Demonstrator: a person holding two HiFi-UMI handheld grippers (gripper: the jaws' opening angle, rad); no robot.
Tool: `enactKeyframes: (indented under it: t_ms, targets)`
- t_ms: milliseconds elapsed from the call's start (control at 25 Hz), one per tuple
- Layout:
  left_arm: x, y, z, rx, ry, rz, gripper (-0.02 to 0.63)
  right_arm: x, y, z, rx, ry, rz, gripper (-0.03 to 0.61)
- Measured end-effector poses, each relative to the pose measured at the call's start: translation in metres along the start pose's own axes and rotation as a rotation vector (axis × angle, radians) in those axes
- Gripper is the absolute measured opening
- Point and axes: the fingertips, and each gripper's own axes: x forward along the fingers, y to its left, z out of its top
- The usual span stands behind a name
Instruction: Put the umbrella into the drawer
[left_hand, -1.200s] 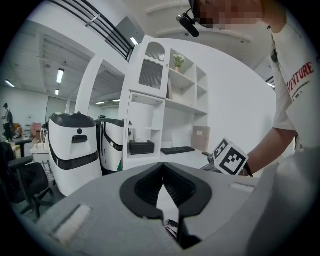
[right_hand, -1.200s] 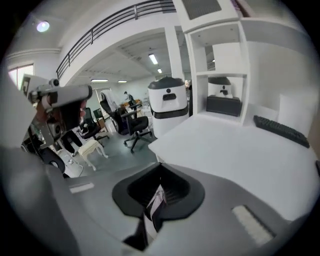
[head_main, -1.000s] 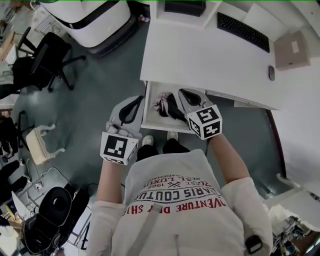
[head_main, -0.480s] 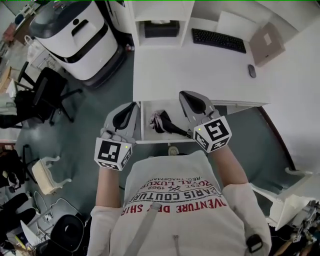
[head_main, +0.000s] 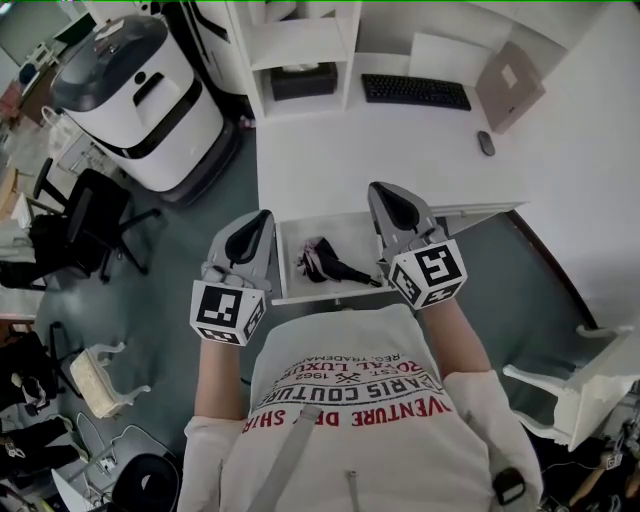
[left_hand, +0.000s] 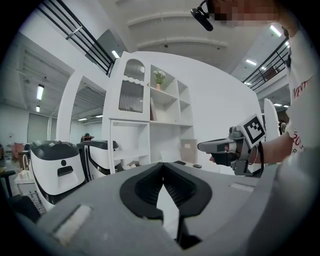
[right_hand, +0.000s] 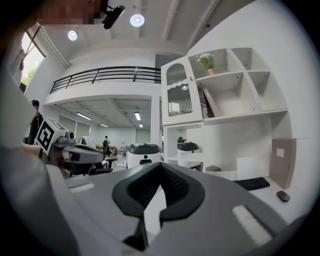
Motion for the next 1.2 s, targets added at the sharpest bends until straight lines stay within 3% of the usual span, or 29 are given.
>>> enactKeyframes:
  t_ms: [240, 480, 1200]
  targets:
    - [0.001, 0.000, -0.001, -0.019, 0.002, 0.011, 0.006, -0.002, 0.001, -0.004, -0.012, 0.016, 0.006, -0.001]
    - [0.005, 0.002, -0.003, -0.022, 0.015, 0.031, 0.006, -0.003, 0.012, -0.010, 0.008, 0.024, 0.069, -0.002]
    - [0.002, -0.007, 0.005, -0.023, 0.006, 0.045, 0.006, -0.005, 0.018, -0.016, 0.004, 0.029, 0.095, 0.000]
